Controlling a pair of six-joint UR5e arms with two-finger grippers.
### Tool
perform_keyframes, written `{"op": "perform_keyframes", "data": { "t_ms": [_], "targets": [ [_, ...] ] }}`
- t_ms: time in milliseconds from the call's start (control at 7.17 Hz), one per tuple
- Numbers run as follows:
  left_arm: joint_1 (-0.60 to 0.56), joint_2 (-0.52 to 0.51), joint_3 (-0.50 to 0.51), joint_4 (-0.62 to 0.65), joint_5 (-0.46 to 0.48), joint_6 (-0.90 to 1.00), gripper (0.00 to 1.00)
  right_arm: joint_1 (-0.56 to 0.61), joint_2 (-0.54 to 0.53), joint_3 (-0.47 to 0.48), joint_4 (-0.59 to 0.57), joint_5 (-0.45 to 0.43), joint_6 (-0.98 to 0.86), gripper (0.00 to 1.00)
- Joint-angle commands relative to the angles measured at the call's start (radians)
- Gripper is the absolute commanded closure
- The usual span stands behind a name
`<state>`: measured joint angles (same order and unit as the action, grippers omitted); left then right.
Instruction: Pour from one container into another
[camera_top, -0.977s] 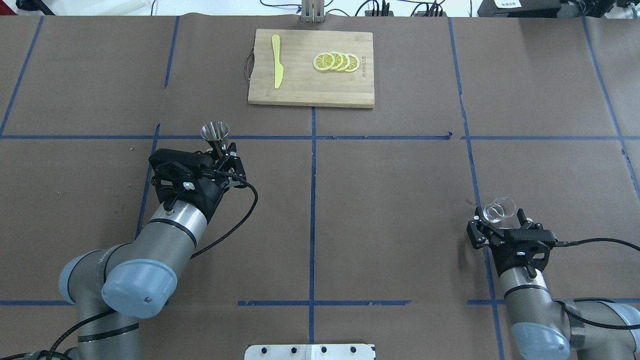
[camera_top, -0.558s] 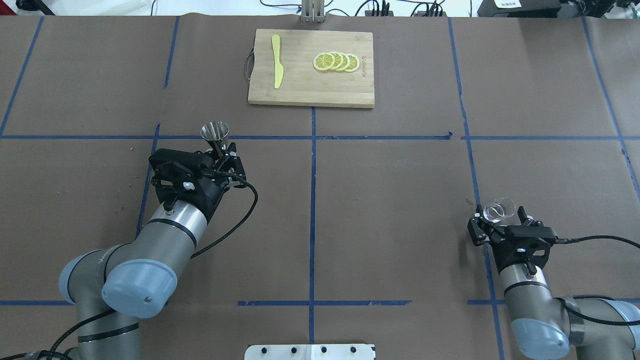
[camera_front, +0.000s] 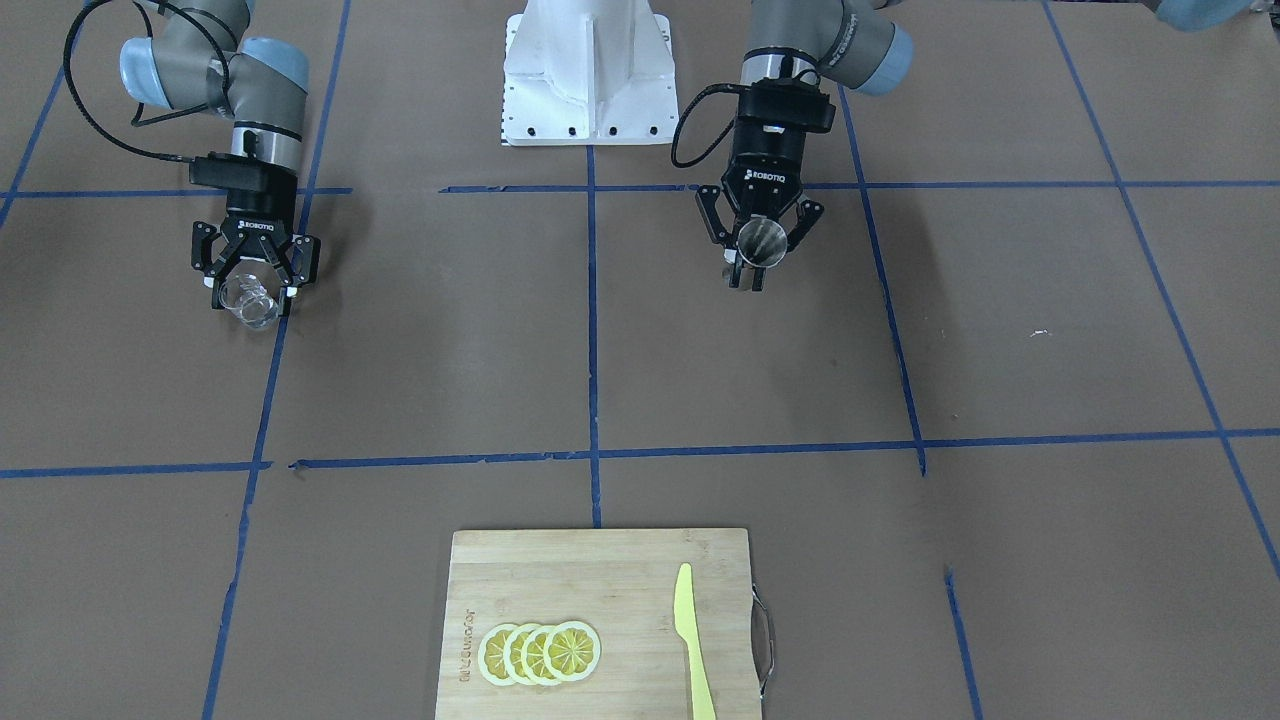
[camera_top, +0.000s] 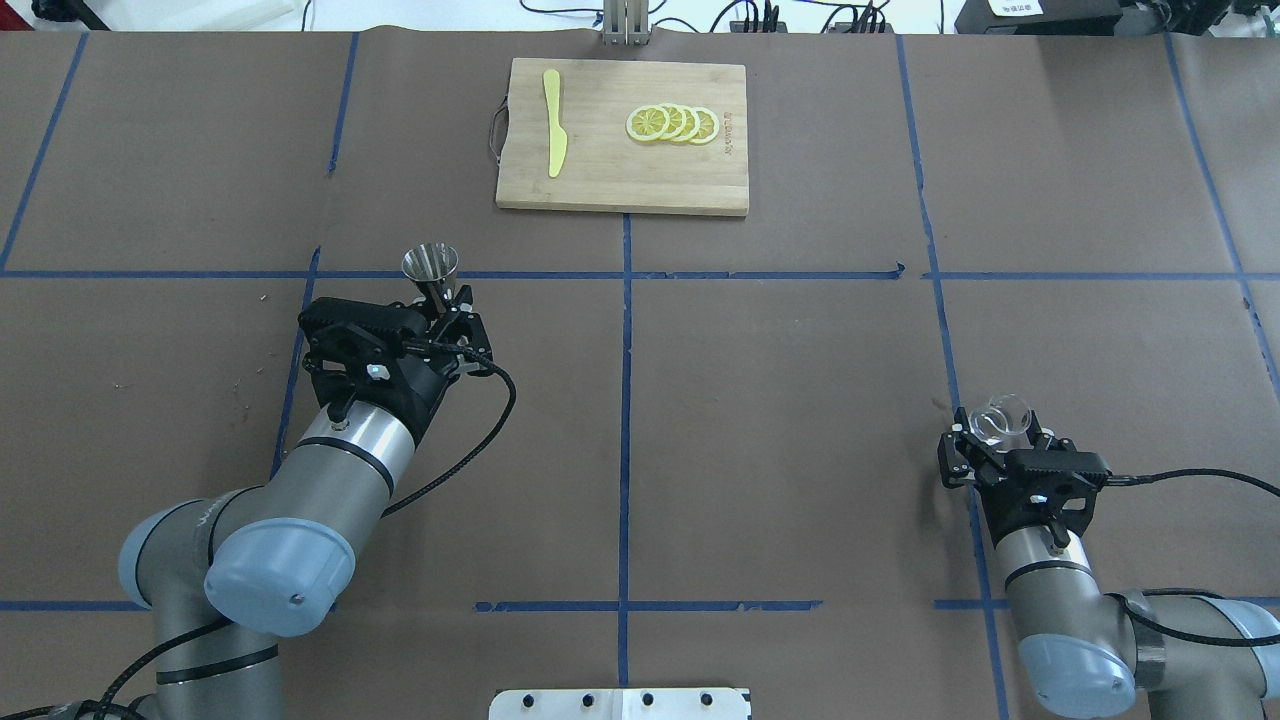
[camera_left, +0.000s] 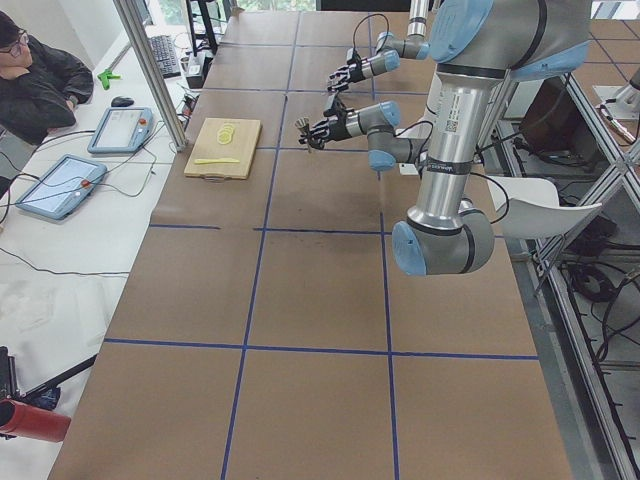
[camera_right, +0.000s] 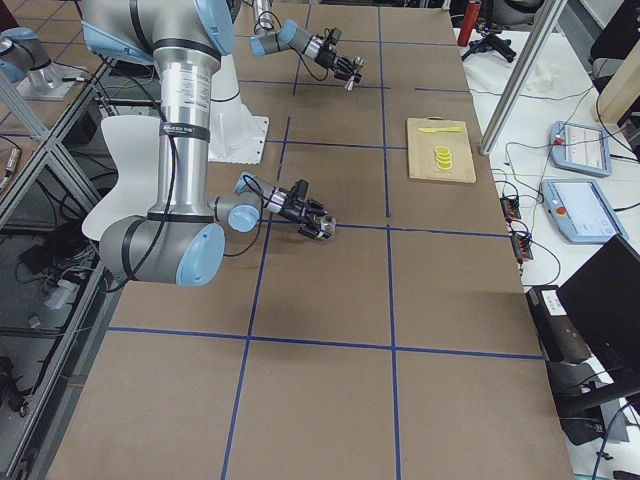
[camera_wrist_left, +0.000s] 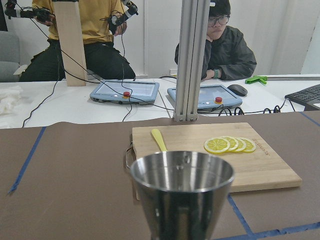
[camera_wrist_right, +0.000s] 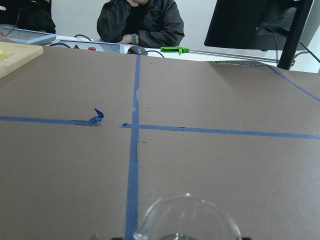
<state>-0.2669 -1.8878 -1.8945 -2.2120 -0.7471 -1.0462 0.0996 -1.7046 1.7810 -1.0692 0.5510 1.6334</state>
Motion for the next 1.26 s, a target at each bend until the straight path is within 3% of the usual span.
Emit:
{"op": "perform_keyframes", "data": {
  "t_ms": [0,140,279,837,977,1116],
  "targets": [
    [0.0,-0.001,-0.001,0.0,0.0,0.0,1.0,0.003,0.0,0.003,0.0,0.007,-0.003,0.61],
    [0.0,-0.001,-0.001,0.0,0.0,0.0,1.0,0.006,0.0,0.005,0.002,0.01,-0.003,0.87],
    [0.0,-0.001,-0.001,0.0,0.0,0.0,1.0,0.014,-0.001,0.006,0.015,0.014,-0.004,1.0],
    [0.011,-0.004,0.012,-0.003,0.0,0.0,1.0,0.035,-0.009,0.009,0.332,0.018,-0.262,1.0],
    [0.027,-0.007,0.037,-0.017,0.0,-0.001,1.0,0.057,0.002,0.018,0.359,0.018,-0.39,1.0],
    [0.066,-0.001,0.072,-0.123,0.0,0.0,1.0,0.066,0.022,0.024,0.367,0.017,-0.566,1.0]
  ]
}}
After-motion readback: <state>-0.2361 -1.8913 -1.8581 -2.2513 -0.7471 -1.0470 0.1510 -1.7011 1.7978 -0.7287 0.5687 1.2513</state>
